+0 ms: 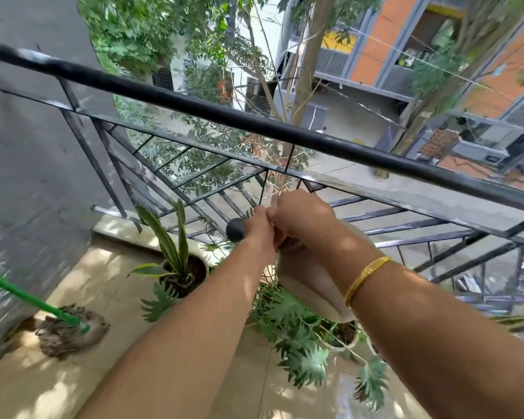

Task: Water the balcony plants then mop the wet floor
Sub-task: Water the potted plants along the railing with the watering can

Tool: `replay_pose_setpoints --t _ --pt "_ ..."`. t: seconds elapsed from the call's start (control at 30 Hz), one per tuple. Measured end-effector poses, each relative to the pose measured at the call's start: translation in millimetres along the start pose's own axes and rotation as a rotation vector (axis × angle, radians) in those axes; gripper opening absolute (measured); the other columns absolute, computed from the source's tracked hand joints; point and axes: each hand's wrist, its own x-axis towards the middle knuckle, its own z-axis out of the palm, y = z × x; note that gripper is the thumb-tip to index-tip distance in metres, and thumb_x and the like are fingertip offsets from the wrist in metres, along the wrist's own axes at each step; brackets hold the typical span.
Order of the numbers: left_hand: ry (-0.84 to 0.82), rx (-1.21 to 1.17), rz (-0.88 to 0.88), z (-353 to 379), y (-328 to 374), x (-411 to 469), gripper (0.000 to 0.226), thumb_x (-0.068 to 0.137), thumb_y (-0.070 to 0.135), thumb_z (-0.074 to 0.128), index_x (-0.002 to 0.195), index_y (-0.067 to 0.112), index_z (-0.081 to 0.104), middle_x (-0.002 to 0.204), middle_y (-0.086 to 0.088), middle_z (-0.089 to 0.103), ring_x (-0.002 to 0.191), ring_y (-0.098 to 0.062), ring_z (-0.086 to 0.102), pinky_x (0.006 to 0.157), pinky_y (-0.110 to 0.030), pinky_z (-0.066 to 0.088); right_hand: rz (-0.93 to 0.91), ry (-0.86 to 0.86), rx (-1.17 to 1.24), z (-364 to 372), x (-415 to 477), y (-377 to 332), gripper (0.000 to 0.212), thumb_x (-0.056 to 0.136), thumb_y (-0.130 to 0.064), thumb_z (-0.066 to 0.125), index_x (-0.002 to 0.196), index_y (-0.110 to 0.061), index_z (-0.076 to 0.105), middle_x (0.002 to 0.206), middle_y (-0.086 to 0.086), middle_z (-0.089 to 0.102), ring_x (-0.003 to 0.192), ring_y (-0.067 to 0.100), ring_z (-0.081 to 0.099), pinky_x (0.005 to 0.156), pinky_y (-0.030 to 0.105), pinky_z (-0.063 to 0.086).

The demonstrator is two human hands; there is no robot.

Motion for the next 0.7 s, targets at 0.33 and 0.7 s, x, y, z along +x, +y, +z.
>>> replay_pose_setpoints --t 0.33,0.7 --pt "0.004 0.036 0.11 -25.1 57.4 -23.1 0.036 0.092 0.048 0.044 0.076 0.018 0.054 0.061 -0.003 0.052 0.049 -0.02 0.051 0.047 -0.024 0.04 -0.064 0.21 0.057 -21.4 -9.9 -39.5 0.041 0.101 -0.043 0.049 0.073 -0.014 0.054 0.074 0.003 0.055 0.078 0.031 0.058 0.069 0.037 0.045" --pt "0.101 -0.173 0.221 -69.2 139.8 -25.3 0.037 0.097 0.042 0.045 0.069 0.019 0.049 0.058 -0.001 0.051 0.048 -0.019 0.051 0.047 -0.023 0.039 -0.27 0.356 0.055 -58.1 5.8 -119.1 0.05 0.102 -0.041 0.051 0.061 -0.013 0.05 0.065 0.003 0.051 0.061 0.025 0.054 0.061 0.034 0.043"
